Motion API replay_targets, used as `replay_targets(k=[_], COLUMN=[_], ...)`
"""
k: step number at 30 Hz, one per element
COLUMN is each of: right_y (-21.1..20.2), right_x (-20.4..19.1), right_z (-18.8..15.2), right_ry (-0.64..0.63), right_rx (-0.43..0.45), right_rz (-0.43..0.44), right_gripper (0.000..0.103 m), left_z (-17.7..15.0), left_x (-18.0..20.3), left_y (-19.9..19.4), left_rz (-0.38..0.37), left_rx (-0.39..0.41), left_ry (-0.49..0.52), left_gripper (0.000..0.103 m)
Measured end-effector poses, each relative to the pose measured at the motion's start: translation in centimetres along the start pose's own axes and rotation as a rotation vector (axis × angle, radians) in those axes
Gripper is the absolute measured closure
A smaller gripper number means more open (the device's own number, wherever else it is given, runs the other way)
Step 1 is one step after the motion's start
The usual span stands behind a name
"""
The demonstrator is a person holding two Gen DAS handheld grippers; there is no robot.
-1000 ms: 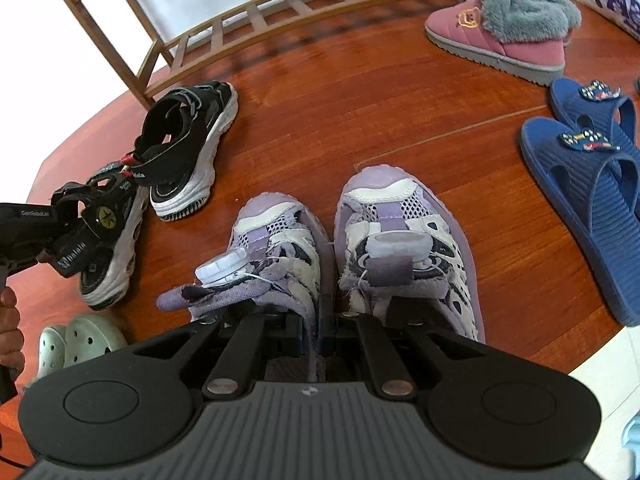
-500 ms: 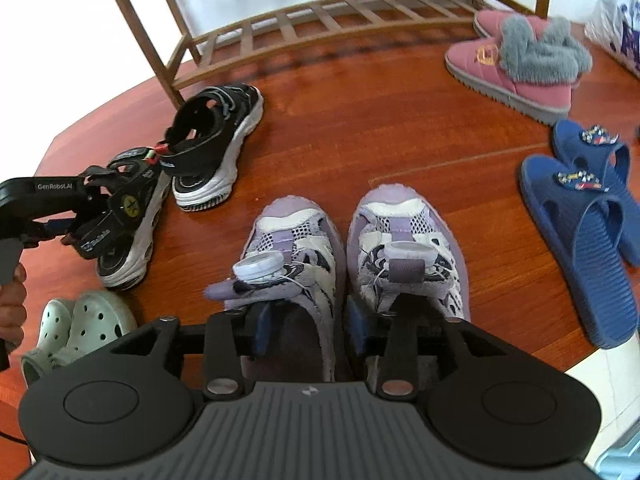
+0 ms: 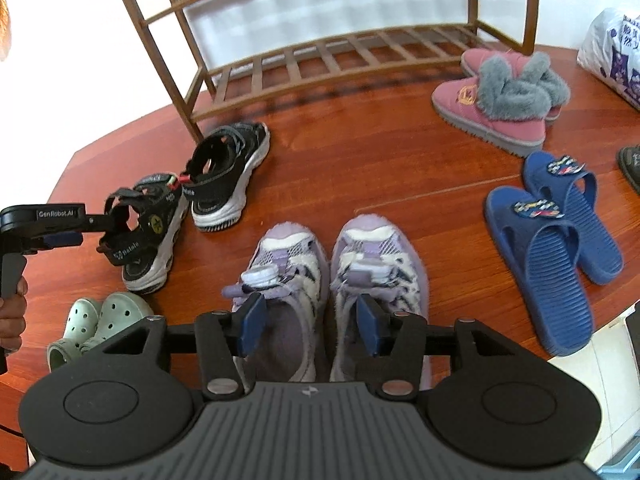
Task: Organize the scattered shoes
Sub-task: 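Move the right tool to a blue cartoon slipper and grasp it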
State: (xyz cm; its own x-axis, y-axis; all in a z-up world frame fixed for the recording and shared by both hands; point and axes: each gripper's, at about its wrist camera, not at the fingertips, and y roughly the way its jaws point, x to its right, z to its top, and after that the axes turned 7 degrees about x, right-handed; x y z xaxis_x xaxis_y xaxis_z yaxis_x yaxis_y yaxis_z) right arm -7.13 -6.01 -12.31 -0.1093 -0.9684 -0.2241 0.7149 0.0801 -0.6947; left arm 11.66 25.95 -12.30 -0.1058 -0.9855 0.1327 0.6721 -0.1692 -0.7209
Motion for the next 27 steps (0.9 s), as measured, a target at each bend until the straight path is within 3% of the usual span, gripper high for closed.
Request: replay_targets(k=[6,15,27], right_y=[-0.9,-0.3,2.4], right_x=[2.4,9.2,17.7], right_z=[0.9,2.8,3.8], right_ry=[-0.003,-0.029,-0.092], right_rx=[0.016,0.023,-0.034], right_rz=[-0.034,-0.098,-0.177], right_gripper=[0.044,0.043,0.039], left_z=[0.4,0.0,-1.9], left_x=[2.7,7.8,15.9], left_y=[-1.8,-2.6,-2.1], left_rz=[-0.042,-0.067,-0.073], left_rx=[0.024,0.028,0.001], left_ry=[0.022,0.054,0.067], left_gripper=[0.033,0.032,0.032])
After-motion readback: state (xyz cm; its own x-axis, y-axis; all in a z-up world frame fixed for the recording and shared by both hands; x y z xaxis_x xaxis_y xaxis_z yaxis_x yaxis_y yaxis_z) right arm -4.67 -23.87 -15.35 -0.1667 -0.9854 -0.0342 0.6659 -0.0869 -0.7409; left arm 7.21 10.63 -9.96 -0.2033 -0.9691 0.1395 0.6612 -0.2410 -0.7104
